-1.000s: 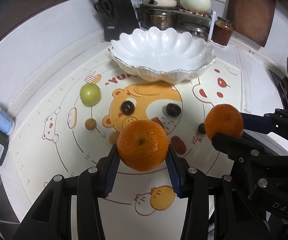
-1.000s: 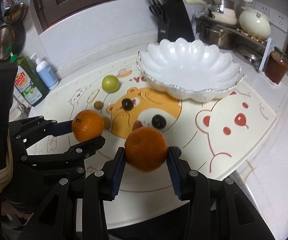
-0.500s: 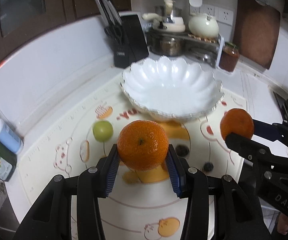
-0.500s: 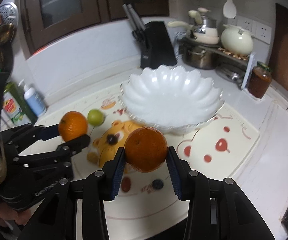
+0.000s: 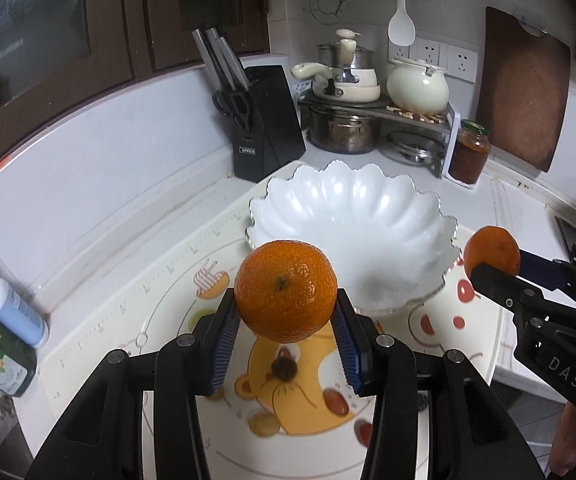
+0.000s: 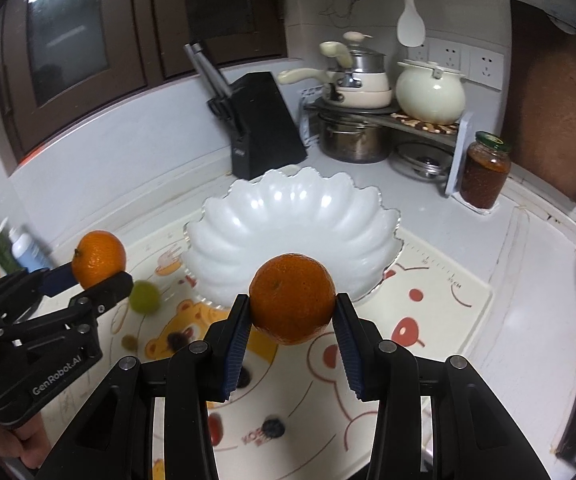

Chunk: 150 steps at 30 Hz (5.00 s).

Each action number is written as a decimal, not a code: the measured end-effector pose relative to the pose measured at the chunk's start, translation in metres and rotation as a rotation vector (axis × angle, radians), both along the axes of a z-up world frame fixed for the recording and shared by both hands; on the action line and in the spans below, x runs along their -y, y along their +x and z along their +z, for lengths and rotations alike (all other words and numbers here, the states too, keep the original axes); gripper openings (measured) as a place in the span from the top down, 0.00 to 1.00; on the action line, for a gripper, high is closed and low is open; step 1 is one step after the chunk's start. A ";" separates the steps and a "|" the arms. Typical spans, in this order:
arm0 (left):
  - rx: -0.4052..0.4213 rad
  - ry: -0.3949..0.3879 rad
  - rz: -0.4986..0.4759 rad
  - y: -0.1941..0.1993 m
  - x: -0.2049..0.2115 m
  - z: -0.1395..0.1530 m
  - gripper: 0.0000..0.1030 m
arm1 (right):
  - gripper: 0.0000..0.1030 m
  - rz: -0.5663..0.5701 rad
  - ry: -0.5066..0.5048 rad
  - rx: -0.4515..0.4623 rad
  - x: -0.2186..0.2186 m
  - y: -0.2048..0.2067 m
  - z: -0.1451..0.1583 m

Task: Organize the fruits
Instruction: 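Lift both held oranges and carry them over the white scalloped bowl, then lower both oranges into the bowl and open both tools, then withdraw both open tools from the bowl back over the mat, then grasp the brown round fruit with the left tool while the right tool grasps the blueberry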

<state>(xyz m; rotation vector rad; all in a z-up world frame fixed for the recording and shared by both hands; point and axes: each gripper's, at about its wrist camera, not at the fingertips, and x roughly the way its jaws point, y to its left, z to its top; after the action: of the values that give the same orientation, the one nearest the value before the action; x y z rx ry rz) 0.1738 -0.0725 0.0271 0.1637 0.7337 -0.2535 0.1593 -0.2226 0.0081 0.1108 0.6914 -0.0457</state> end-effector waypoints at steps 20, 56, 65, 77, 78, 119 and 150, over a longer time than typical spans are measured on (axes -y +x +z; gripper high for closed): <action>-0.027 0.022 -0.028 0.082 0.030 -0.026 0.56 | 0.59 -0.131 -0.066 -0.021 0.038 0.067 -0.021; -0.036 0.057 0.050 0.097 0.013 -0.047 0.21 | 0.19 -0.251 -0.129 0.010 0.034 0.080 -0.027; 0.028 0.067 0.073 0.064 0.003 -0.020 0.09 | 0.10 -0.244 -0.122 0.086 0.019 0.048 -0.004; 0.068 0.070 0.059 0.019 -0.001 -0.002 0.08 | 0.10 -0.249 -0.088 0.122 0.015 0.007 0.005; 0.068 0.068 0.060 0.016 -0.002 -0.002 0.08 | 0.10 -0.250 -0.086 0.123 0.015 0.004 0.005; 0.013 0.047 0.084 -0.049 -0.043 -0.060 0.09 | 0.10 -0.182 -0.095 0.096 -0.026 -0.057 -0.053; -0.080 0.091 0.068 -0.035 -0.045 -0.127 0.25 | 0.32 -0.135 -0.075 -0.042 -0.036 -0.042 -0.124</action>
<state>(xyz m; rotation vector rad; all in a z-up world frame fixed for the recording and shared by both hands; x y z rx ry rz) 0.1385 -0.0275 -0.1004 0.2154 0.8294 -0.1631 0.1170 -0.1866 -0.1164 0.0844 0.7229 -0.2041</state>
